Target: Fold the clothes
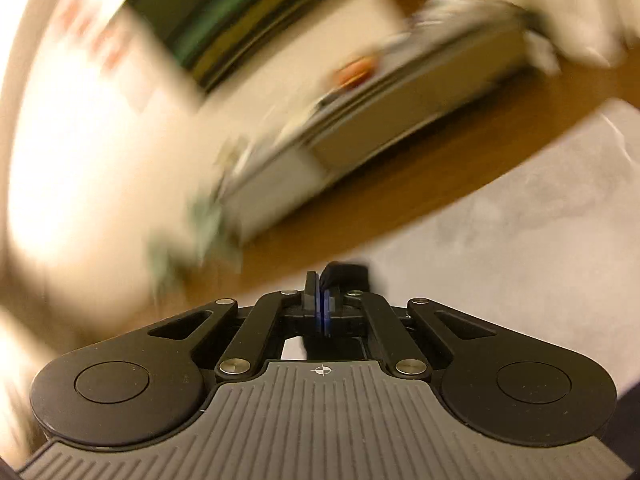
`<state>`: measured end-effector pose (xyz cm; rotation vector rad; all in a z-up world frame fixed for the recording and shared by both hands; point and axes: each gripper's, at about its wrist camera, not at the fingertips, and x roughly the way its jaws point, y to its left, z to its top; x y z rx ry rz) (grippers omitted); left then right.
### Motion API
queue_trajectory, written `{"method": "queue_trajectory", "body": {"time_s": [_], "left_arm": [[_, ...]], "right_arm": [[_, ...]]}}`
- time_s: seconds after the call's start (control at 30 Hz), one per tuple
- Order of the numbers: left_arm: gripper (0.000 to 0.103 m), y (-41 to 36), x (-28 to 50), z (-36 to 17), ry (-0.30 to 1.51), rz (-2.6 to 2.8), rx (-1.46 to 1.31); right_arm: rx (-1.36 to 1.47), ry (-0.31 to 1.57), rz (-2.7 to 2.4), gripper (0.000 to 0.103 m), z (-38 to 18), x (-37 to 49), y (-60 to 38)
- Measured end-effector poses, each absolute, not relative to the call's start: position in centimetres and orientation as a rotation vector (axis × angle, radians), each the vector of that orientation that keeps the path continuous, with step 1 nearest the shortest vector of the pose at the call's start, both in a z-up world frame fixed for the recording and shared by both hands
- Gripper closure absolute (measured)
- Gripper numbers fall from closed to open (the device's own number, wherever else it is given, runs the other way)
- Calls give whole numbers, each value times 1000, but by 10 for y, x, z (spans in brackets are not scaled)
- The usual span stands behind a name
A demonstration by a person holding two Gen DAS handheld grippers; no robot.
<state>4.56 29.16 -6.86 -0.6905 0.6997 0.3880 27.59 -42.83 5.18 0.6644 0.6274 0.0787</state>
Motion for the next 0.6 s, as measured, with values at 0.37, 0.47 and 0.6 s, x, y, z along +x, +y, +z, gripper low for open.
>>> {"method": "queue_trajectory", "body": {"time_s": [0.37, 0.47, 0.6], "left_arm": [[81, 289, 18, -47, 589, 338, -703], [75, 284, 7, -36, 542, 293, -693], [69, 268, -14, -24, 491, 215, -649]], "right_arm": [[358, 838, 47, 32, -66, 230, -388], [317, 868, 88, 29, -93, 215, -380], [465, 846, 71, 25, -115, 239, -391]]}}
